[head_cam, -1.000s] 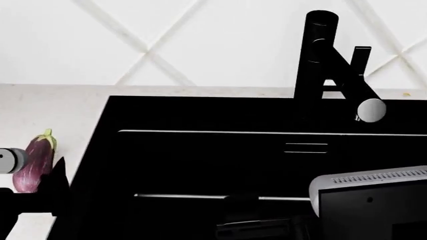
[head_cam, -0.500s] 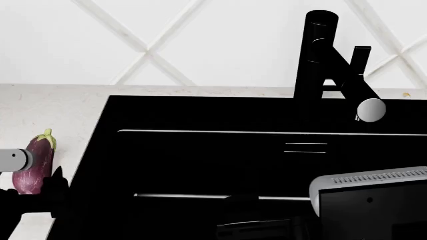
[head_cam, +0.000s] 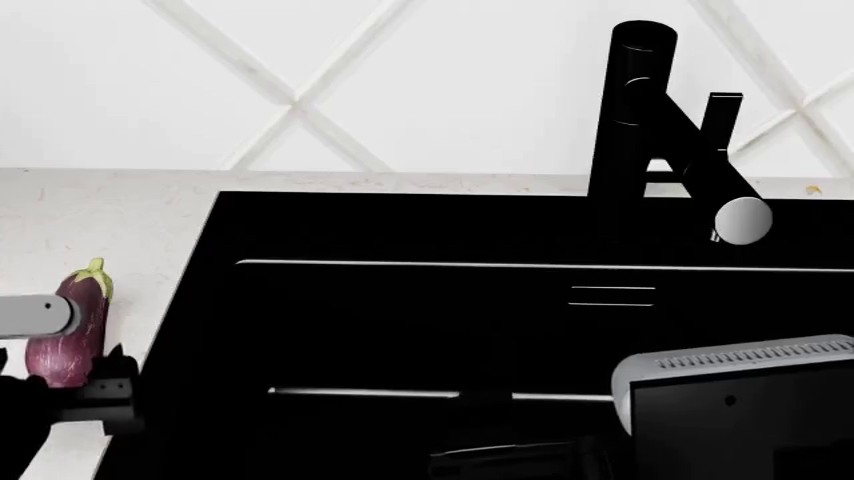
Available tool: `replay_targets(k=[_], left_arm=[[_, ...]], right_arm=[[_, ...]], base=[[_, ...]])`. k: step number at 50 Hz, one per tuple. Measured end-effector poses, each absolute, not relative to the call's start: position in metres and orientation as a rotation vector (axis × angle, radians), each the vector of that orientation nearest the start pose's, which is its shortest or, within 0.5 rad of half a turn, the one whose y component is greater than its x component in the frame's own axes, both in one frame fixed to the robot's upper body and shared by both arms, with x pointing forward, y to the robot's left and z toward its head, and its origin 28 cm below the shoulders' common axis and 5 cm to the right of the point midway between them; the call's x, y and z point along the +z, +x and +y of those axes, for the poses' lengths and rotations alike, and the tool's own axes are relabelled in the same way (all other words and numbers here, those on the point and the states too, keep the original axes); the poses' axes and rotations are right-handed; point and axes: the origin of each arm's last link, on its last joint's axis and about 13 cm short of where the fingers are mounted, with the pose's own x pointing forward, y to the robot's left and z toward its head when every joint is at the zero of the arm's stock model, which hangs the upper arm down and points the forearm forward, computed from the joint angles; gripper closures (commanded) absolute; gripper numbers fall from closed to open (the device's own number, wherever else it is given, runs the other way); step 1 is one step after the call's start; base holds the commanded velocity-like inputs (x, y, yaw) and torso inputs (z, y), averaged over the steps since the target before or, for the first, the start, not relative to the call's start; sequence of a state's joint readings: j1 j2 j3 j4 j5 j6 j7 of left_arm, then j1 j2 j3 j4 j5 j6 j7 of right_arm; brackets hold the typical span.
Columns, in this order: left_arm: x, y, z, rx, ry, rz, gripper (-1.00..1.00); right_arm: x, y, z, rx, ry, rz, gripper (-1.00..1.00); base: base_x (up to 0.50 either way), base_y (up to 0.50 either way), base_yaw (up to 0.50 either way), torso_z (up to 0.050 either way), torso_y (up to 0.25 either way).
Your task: There is a mixed pile of frozen fruits and vegetables on the counter. Locate all the frozen vegetables and place the items in a bowl on the counter. Take all the frozen fruits and defrost them in a running sink.
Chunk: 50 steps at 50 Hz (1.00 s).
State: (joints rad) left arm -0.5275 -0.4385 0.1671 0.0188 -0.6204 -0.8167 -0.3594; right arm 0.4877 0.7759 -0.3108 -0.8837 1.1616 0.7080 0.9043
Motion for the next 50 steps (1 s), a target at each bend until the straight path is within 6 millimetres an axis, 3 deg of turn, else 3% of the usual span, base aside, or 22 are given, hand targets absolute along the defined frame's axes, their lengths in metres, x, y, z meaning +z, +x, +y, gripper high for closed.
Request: replay_targets(k=[1, 17, 32, 50], left_arm=[[0.110, 0.291, 0.271, 0.120, 0.016, 0.360, 1.00], [0.117, 0.289, 0.268, 0.103, 0.018, 0.338, 1.00], [0.158, 0.279, 0.253, 0.061, 0.035, 0.206, 1.00], [0.200, 0.244, 0.239, 0.012, 0.057, 0.091, 1.00]], right_arm=[[0.204, 0.177, -0.109, 0.113, -0.057, -0.090, -1.00], [0.204, 0.177, -0.108, 0.113, -0.059, -0.090, -1.00], [0.204, 0.177, -0.108, 0.116, -0.057, -0.089, -1.00], [0.206, 0.176, -0.108, 0.123, -0.042, -0.119, -1.00]], base=[[0.00, 0.00, 0.00, 0.000, 0.000], [0.00, 0.00, 0.00, 0.000, 0.001], [0.00, 0.00, 0.00, 0.000, 0.000], [0.00, 0.00, 0.00, 0.000, 0.000]])
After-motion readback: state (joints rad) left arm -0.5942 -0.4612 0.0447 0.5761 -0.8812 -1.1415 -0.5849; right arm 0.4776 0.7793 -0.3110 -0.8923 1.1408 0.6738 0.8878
